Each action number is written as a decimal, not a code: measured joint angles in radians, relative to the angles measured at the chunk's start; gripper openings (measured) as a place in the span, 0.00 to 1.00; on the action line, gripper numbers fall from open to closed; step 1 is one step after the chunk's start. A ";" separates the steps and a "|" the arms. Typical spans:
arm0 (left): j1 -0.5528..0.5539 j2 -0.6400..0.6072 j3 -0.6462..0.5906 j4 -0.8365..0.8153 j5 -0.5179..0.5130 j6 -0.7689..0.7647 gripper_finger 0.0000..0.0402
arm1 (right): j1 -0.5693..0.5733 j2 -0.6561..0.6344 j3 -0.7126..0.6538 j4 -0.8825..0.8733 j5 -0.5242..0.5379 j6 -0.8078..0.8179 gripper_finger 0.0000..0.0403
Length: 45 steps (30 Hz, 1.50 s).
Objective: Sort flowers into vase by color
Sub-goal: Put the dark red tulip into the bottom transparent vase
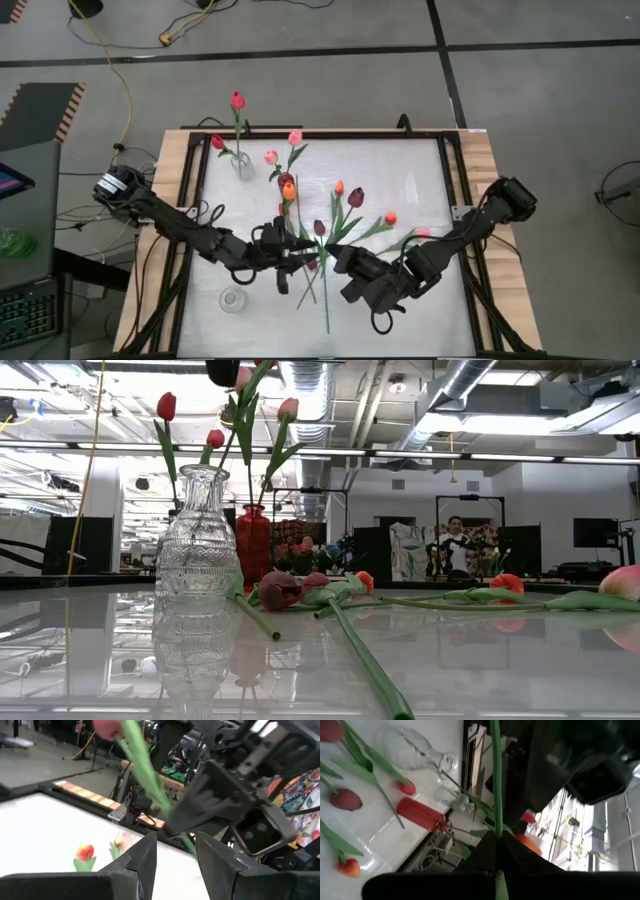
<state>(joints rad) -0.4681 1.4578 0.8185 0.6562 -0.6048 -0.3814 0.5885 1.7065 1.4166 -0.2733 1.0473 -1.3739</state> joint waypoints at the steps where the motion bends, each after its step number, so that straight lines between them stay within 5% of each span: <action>1: 0.003 0.000 0.000 -0.007 0.006 -0.018 0.31 | 0.001 0.000 0.000 0.000 -0.003 0.000 0.11; 11: 0.032 0.000 0.000 -0.023 0.146 -0.162 0.31 | -0.002 0.000 0.000 0.042 -0.060 -0.123 0.11; 26: 0.031 0.000 0.000 -0.023 0.178 -0.203 0.31 | -0.035 0.000 0.000 0.139 -0.082 -0.308 0.11; 45: 0.031 0.000 0.000 -0.021 0.178 -0.203 0.29 | -0.046 0.001 0.000 0.191 -0.107 -0.313 0.11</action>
<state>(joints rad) -0.4370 1.4578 0.8181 0.6350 -0.4271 -0.5842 0.5423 1.7071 1.4163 -0.0822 0.9401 -1.6871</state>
